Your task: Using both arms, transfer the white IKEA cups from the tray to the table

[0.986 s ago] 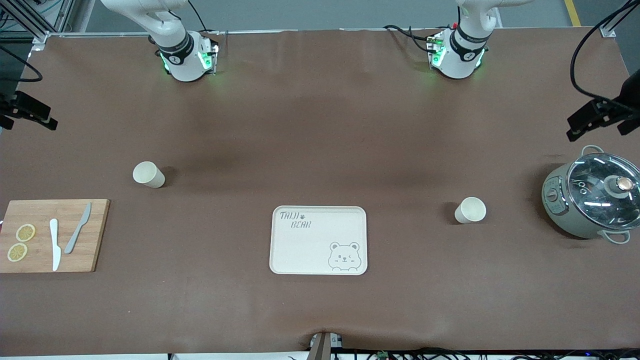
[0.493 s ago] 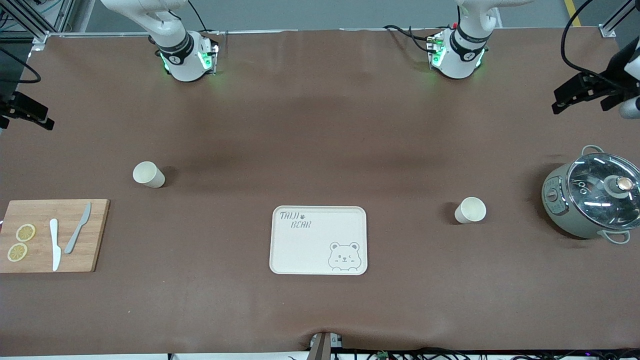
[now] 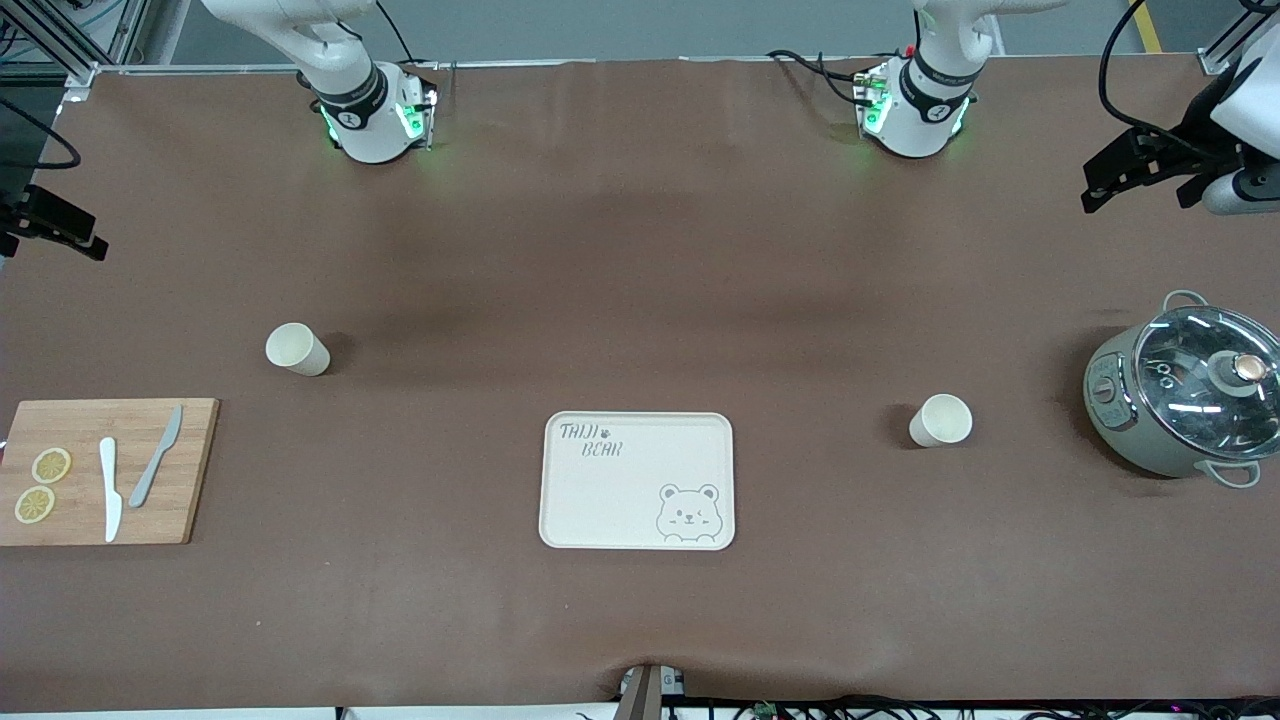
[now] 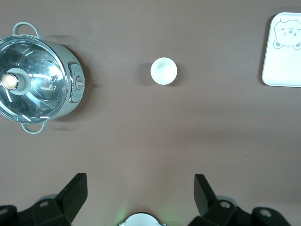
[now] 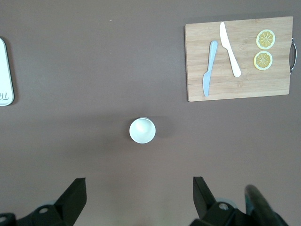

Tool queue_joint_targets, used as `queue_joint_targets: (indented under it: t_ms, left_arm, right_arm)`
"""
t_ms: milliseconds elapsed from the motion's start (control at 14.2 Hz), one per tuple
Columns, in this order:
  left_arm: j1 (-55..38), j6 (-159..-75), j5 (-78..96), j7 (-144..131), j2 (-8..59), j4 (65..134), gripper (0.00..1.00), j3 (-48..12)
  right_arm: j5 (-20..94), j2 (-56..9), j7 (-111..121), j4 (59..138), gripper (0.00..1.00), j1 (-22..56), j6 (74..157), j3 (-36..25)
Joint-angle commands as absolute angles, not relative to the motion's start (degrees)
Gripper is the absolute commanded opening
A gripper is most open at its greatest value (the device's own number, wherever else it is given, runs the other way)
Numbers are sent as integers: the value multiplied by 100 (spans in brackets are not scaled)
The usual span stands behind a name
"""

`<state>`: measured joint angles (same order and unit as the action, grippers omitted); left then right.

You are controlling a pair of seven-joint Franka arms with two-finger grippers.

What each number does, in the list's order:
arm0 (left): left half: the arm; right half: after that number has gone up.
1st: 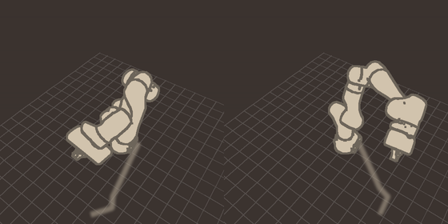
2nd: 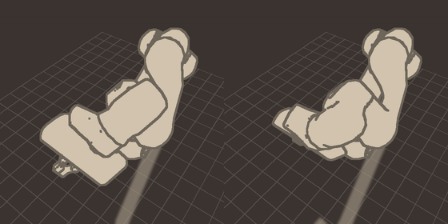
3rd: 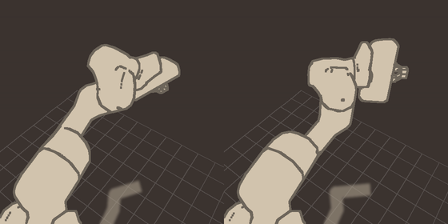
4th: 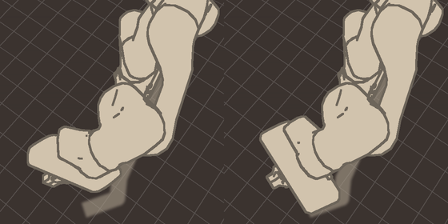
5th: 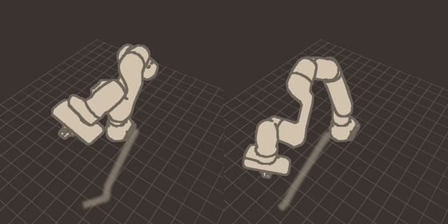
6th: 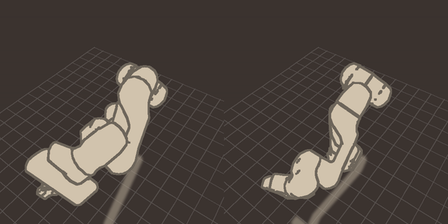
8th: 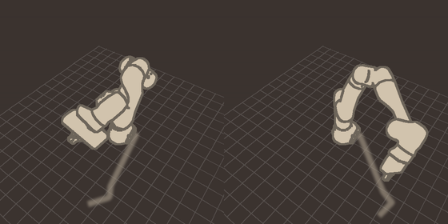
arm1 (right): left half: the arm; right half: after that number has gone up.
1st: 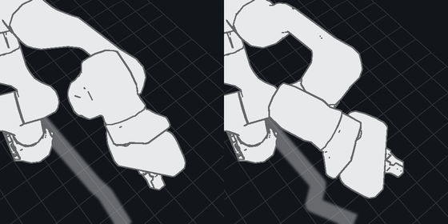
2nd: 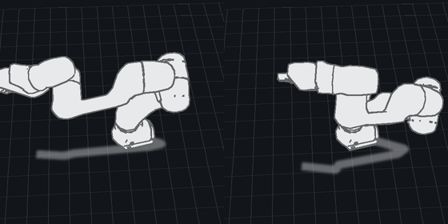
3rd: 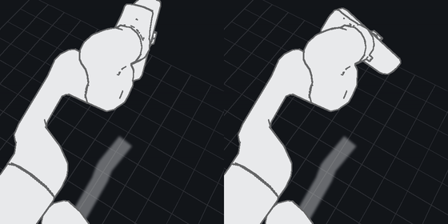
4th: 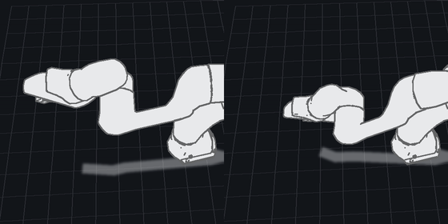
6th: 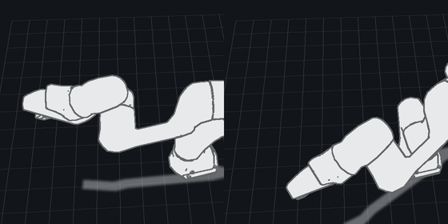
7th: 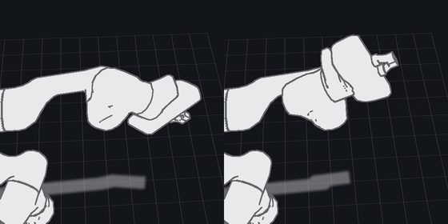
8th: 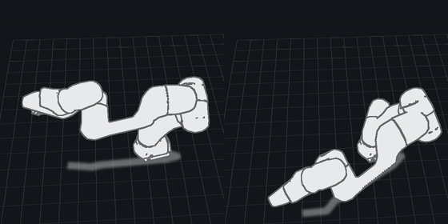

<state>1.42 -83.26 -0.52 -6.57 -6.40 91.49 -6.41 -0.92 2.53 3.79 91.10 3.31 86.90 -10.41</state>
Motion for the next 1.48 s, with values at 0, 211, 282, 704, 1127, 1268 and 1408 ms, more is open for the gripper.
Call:
queue_joint_targets:
  t_ms: [0,211,282,704,1127,1268,1408]
  left_arm:
    - [141,-8402,-185,-659,-607,9159,100,-694]
    - [132,-8402,-185,-650,-484,9027,100,-694]
    - [141,-8402,-185,-650,-457,9026,100,-694]
    - [176,-8394,-176,-659,-404,8859,100,-650]
    - [176,-8358,-229,-642,-422,8851,100,-642]
    - [176,-8289,-237,-659,-422,8859,100,-650]
    - [176,-8262,-237,-668,-422,8868,100,-642]
  right_arm:
    - [-149,229,290,9070,100,264,8544,-1011]
    - [-141,229,290,9044,100,290,8543,-1011]
    - [-141,229,290,9035,100,307,8543,-1011]
    - [-114,211,290,9009,100,360,8578,-984]
    - [-106,202,290,9061,100,325,8525,-984]
    - [-105,193,290,9053,100,343,8525,-984]
    - [-114,193,290,9053,100,317,8525,-993]
